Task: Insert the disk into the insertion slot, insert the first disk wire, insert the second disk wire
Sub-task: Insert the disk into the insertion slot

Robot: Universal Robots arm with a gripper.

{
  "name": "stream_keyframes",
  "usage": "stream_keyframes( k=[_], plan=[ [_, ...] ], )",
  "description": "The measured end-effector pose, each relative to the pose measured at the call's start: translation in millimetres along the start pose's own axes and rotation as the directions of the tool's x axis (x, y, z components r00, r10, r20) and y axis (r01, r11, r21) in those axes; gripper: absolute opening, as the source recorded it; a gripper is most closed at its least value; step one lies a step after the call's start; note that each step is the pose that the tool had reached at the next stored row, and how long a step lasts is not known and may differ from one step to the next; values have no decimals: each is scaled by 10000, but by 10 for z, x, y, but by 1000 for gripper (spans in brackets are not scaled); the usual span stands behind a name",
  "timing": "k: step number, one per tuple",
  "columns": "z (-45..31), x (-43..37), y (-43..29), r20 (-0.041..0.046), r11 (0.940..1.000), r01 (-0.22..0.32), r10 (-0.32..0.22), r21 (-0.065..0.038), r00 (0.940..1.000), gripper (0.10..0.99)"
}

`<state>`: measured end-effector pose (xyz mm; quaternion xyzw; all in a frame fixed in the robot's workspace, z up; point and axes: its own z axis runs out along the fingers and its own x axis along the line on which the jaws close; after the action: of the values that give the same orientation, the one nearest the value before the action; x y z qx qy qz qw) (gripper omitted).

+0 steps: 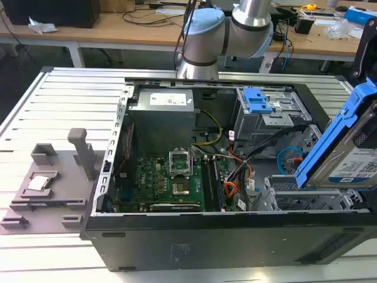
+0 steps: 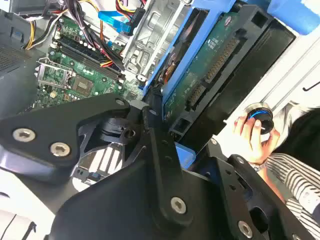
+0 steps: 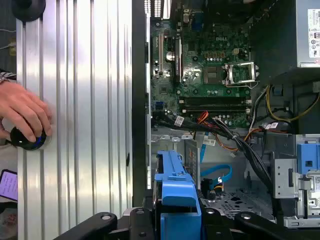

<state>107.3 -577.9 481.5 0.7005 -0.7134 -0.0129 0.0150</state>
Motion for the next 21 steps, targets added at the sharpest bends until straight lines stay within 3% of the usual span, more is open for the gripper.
stream_keyframes(
  k=[8, 13, 21],
  plan=[
    [90, -14, 41, 2, 10000, 0, 0, 0, 10000, 365],
    [107, -149, 43, 2, 10000, 0, 0, 0, 10000, 365],
    [152, -156, 42, 1, 10000, 0, 0, 0, 10000, 365]
  ],
)
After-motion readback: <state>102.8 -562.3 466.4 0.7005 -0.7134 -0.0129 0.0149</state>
